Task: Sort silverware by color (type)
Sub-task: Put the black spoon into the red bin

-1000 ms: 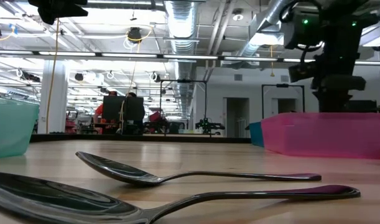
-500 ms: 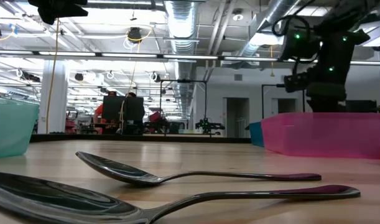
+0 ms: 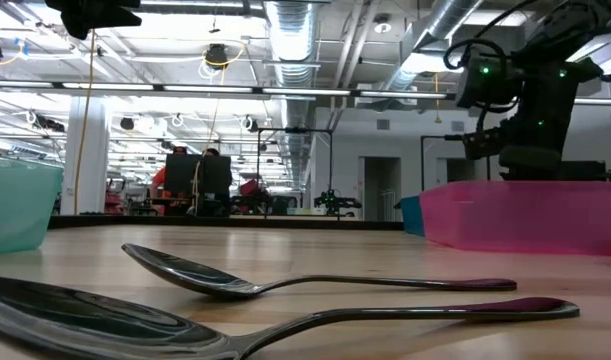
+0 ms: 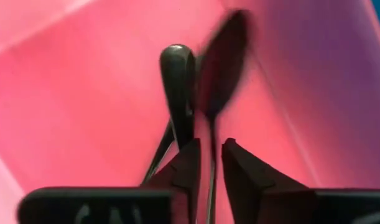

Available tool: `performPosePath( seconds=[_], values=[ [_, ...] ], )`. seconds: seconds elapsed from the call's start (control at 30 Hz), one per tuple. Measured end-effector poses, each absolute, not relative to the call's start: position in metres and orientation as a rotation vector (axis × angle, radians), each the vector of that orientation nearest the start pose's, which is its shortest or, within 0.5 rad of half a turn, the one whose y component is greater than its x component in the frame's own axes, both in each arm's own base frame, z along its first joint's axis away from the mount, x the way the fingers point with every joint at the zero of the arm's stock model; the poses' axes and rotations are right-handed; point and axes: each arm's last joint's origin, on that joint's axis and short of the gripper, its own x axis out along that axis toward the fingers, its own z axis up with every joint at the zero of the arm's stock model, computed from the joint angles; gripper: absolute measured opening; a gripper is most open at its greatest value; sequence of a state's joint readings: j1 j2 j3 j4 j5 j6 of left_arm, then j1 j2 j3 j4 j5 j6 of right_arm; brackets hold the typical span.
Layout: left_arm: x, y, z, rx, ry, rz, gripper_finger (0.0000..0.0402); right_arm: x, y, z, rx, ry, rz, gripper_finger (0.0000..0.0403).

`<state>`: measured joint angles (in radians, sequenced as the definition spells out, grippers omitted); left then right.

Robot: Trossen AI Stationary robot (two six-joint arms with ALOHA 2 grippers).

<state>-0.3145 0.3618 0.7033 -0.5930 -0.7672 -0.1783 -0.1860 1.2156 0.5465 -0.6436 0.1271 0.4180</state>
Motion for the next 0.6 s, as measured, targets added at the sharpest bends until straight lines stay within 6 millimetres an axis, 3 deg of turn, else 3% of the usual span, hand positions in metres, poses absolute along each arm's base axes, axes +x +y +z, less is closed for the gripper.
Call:
performPosePath(
  seconds=[0.23,0.47,0.6],
  values=[
    [0.072,-0.002,0.313,-0.043,0.176,0.472,0.0213,0.186,-0.039,0.16,0.38,1.183,-0.52,0.015],
    [0.072,-0.002,0.313,-0.043,0.176,0.472,0.0213,0.217,-0.04,0.211,0.361,1.005,-0.424,0.0159],
    [0.072,-0.002,0.313,-0.035,0.178,0.473,0.0213,0.237,-0.019,0.239,0.389,0.861,-0.2,0.0157]
  ],
)
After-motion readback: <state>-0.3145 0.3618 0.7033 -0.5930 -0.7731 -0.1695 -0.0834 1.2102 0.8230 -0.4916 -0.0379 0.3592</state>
